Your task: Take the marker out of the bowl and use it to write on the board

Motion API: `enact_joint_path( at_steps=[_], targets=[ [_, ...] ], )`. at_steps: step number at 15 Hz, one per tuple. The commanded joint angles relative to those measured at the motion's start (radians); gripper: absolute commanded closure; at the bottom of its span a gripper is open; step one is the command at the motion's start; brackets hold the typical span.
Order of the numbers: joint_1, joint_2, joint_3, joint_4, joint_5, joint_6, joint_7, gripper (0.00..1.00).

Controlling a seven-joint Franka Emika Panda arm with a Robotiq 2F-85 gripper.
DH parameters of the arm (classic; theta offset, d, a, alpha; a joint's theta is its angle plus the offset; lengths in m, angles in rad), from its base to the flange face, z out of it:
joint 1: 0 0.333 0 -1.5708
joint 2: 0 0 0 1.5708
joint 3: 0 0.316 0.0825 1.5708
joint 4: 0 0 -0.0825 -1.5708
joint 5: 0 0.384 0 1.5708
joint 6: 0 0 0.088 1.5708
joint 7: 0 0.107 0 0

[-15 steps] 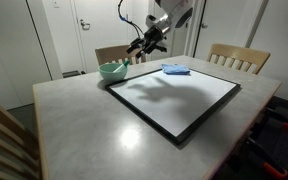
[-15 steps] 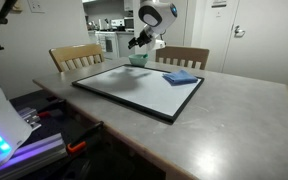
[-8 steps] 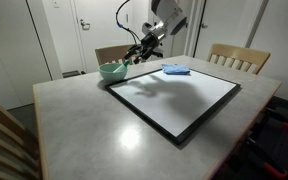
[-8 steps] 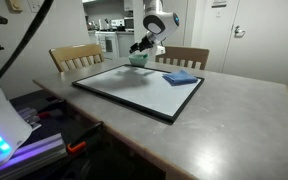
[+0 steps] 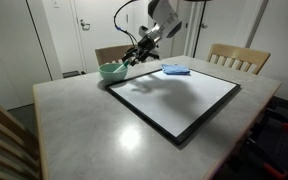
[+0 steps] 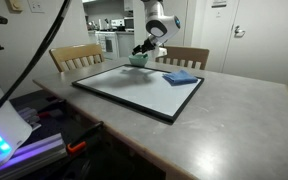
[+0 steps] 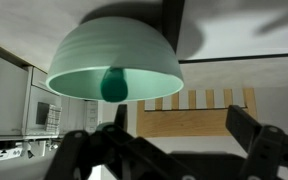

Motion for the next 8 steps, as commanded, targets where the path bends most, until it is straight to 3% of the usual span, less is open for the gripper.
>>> enact_joint_path(
  at_steps=[1,8],
  targets=[
    [-0.006,0.062,0.022,0.095,-0.022,0.02,0.023,0.0],
    [-0.016,0.151,0.027,0.225,-0.047,0.018,0.08,0.0]
  ],
)
